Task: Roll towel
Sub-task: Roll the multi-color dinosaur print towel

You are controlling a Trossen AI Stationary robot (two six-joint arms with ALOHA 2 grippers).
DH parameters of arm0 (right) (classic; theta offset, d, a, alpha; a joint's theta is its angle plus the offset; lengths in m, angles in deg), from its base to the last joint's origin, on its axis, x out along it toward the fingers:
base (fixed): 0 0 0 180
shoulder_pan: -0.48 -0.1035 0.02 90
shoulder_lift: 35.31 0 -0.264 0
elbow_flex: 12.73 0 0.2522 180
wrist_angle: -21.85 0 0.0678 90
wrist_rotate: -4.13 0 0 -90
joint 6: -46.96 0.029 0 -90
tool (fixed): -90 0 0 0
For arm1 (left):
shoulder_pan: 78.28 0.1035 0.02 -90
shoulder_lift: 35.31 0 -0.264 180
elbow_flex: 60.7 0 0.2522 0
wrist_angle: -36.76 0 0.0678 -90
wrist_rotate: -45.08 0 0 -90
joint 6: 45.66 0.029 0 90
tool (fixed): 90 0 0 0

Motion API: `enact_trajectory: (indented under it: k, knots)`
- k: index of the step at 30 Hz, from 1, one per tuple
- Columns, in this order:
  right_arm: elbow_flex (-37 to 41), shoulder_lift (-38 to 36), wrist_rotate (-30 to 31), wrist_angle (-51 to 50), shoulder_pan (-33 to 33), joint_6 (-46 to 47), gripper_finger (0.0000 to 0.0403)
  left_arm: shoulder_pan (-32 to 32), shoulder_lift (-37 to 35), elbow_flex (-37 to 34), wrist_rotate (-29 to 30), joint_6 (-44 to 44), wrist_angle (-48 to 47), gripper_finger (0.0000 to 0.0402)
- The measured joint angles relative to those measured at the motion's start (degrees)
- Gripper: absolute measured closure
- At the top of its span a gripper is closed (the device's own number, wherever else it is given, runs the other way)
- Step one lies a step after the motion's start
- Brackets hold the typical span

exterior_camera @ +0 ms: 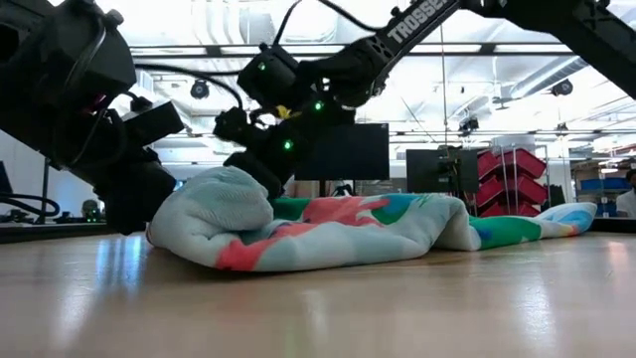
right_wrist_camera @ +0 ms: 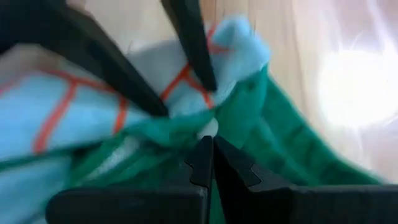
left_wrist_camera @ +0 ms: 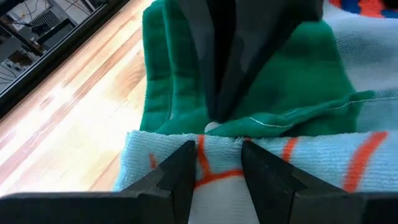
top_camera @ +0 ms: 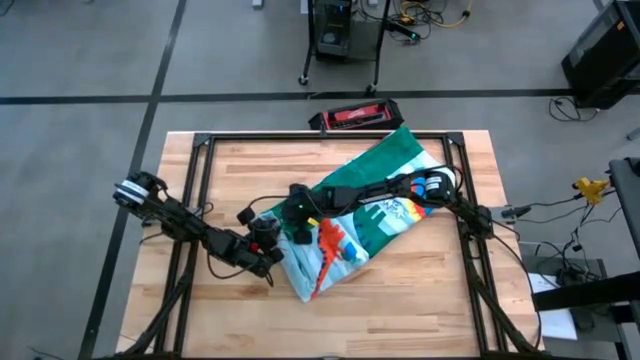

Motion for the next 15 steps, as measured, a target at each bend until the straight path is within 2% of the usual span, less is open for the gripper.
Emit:
enact_trajectory:
  k: [10, 15]
  knots:
    - [0.03, 1.6, 0.29, 12.03, 0.56, 0.89, 0.0403, 0.0, 0.02, -0.27, 0.12, 0.0, 1.21, 0.0283]
    - [0.0, 1.6, 0.2, 13.17, 1.14, 0.73, 0.0403, 0.0, 0.04, -0.47, 0.13, -0.01, 1.52, 0.0283]
